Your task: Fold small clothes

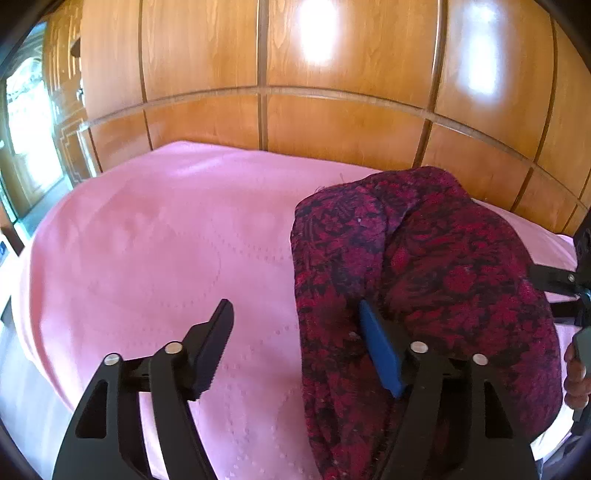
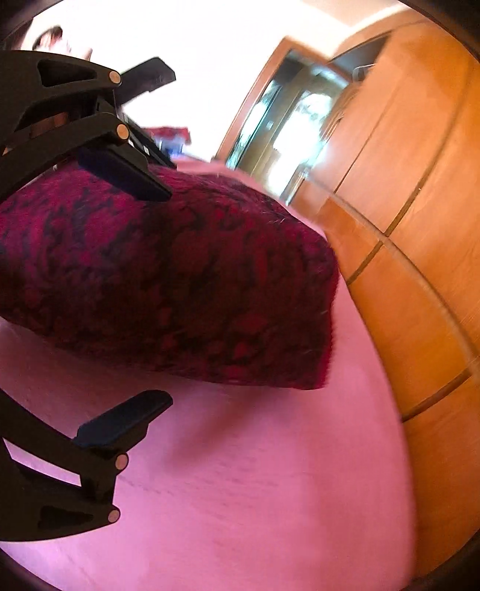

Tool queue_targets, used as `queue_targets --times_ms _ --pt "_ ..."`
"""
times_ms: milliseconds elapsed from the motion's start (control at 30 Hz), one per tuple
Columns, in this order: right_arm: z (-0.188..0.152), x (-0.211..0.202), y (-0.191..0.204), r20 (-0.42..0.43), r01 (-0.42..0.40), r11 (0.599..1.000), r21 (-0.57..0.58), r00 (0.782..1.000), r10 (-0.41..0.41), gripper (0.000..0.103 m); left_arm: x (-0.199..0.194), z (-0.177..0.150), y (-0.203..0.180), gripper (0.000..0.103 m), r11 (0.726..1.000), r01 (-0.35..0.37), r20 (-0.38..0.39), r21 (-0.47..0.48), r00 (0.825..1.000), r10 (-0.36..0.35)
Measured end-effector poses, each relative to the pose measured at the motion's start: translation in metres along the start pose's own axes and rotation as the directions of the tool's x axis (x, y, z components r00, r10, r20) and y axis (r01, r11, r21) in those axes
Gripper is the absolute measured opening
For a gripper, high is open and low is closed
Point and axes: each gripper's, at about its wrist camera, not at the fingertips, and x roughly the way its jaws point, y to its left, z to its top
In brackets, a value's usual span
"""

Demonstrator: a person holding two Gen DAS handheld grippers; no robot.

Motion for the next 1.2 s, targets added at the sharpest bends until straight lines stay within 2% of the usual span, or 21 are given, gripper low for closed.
queue_targets --times_ms 100,167,233,300,400,467,500,533,567,667,767,867,900,933,1000,1033,1067,1133,1167,1200 --pt "-0.002 0.01 -0.01 -0.027 -0.084 0.996 0.031 0.996 0.085 0.101 0.011 -0.004 0.01 0.074 0.998 0.051 -0.013 -0.02 0.999 -0.052" --pt "0.0 0.019 -0.015 -0.052 -0.145 0.988 0.048 0.988 0.148 0.101 0.019 -0.008 0.022 0.074 0.991 0.12 -0.017 -0.057 0.992 -0.121" --pt "0.003 0.025 -0.013 -0.065 -0.174 0.984 0.045 0.982 0.177 0.101 0.027 -0.01 0.037 0.074 0.971 0.204 -0.028 -0.126 0.977 -0.209" --pt "0.009 0.037 -0.006 -0.082 -0.179 0.983 0.029 0.98 0.181 0.101 0.036 -0.013 0.051 0.074 0.937 0.288 -0.031 -0.199 0.954 -0.299" --pt "0.015 0.049 0.003 -0.107 -0.154 0.988 -0.001 0.982 0.153 0.101 0.055 -0.021 0.072 0.074 0.835 0.434 -0.013 -0.337 0.885 -0.465" --pt "0.017 0.05 0.004 -0.109 -0.156 0.988 -0.002 0.982 0.155 0.1 0.065 -0.027 0.077 0.072 0.744 0.532 0.02 -0.404 0.818 -0.574" --pt "0.017 0.047 0.006 -0.102 -0.153 0.988 -0.008 0.983 0.152 0.096 0.066 -0.028 0.075 0.068 0.714 0.565 0.032 -0.414 0.793 -0.609" --pt "0.015 0.039 0.009 -0.089 -0.151 0.988 -0.016 0.985 0.149 0.089 0.067 -0.028 0.068 0.068 0.685 0.598 0.044 -0.416 0.766 -0.642" --pt "0.014 0.033 0.012 -0.074 -0.156 0.988 -0.018 0.985 0.155 0.082 0.065 -0.027 0.061 0.068 0.683 0.608 0.048 -0.405 0.76 -0.648" --pt "0.007 0.0 0.019 -0.014 -0.166 0.985 -0.043 0.986 0.166 0.078 0.058 -0.018 0.041 0.068 0.651 0.657 0.061 -0.38 0.72 -0.692" --pt "0.007 -0.044 0.02 0.076 -0.155 0.985 -0.069 0.984 0.16 0.077 0.052 0.001 -0.002 0.068 0.626 0.712 0.041 -0.317 0.67 -0.741" --pt "0.006 -0.103 0.012 0.191 -0.113 0.99 -0.081 0.973 0.127 0.077 0.051 0.029 -0.06 0.066 0.583 0.777 0.005 -0.237 0.601 -0.799" --pt "0.005 -0.125 0.007 0.235 -0.088 0.993 -0.082 0.966 0.105 0.077 0.051 0.04 -0.086 0.066 0.566 0.798 -0.014 -0.206 0.576 -0.817" --pt "0.003 -0.143 0.001 0.268 -0.069 0.995 -0.078 0.959 0.088 0.077 0.051 0.048 -0.107 0.066 0.555 0.813 -0.03 -0.177 0.559 -0.828" --pt "0.0 -0.184 -0.019 0.351 -0.022 0.999 -0.043 0.936 0.036 0.077 0.053 0.064 -0.154 0.066 0.539 0.834 -0.071 -0.118 0.534 -0.842" --pt "-0.002 -0.203 -0.031 0.388 0.001 1.0 -0.018 0.922 0.006 0.077 0.053 0.072 -0.185 0.066 0.534 0.842 -0.102 -0.077 0.526 -0.844" --pt "-0.005 -0.222 -0.049 0.425 0.02 0.999 0.025 0.905 -0.029 0.077 0.054 0.076 -0.212 0.066 0.534 0.845 -0.13 -0.04 0.525 -0.841" --pt "-0.012 -0.242 -0.076 0.46 0.06 0.994 0.097 0.882 -0.098 0.076 0.062 0.085 -0.264 0.066 0.528 0.849 -0.194 0.004 0.518 -0.833" --pt "-0.018 -0.252 -0.094 0.471 0.088 0.985 0.149 0.87 -0.149 0.076 0.065 0.085 -0.286 0.066 0.533 0.846 -0.223 0.024 0.525 -0.821" --pt "-0.025 -0.259 -0.113 0.472 0.109 0.973 0.205 0.86 -0.196 0.076 0.07 0.084 -0.313 0.066 0.555 0.829 -0.265 0.064 0.55 -0.792"
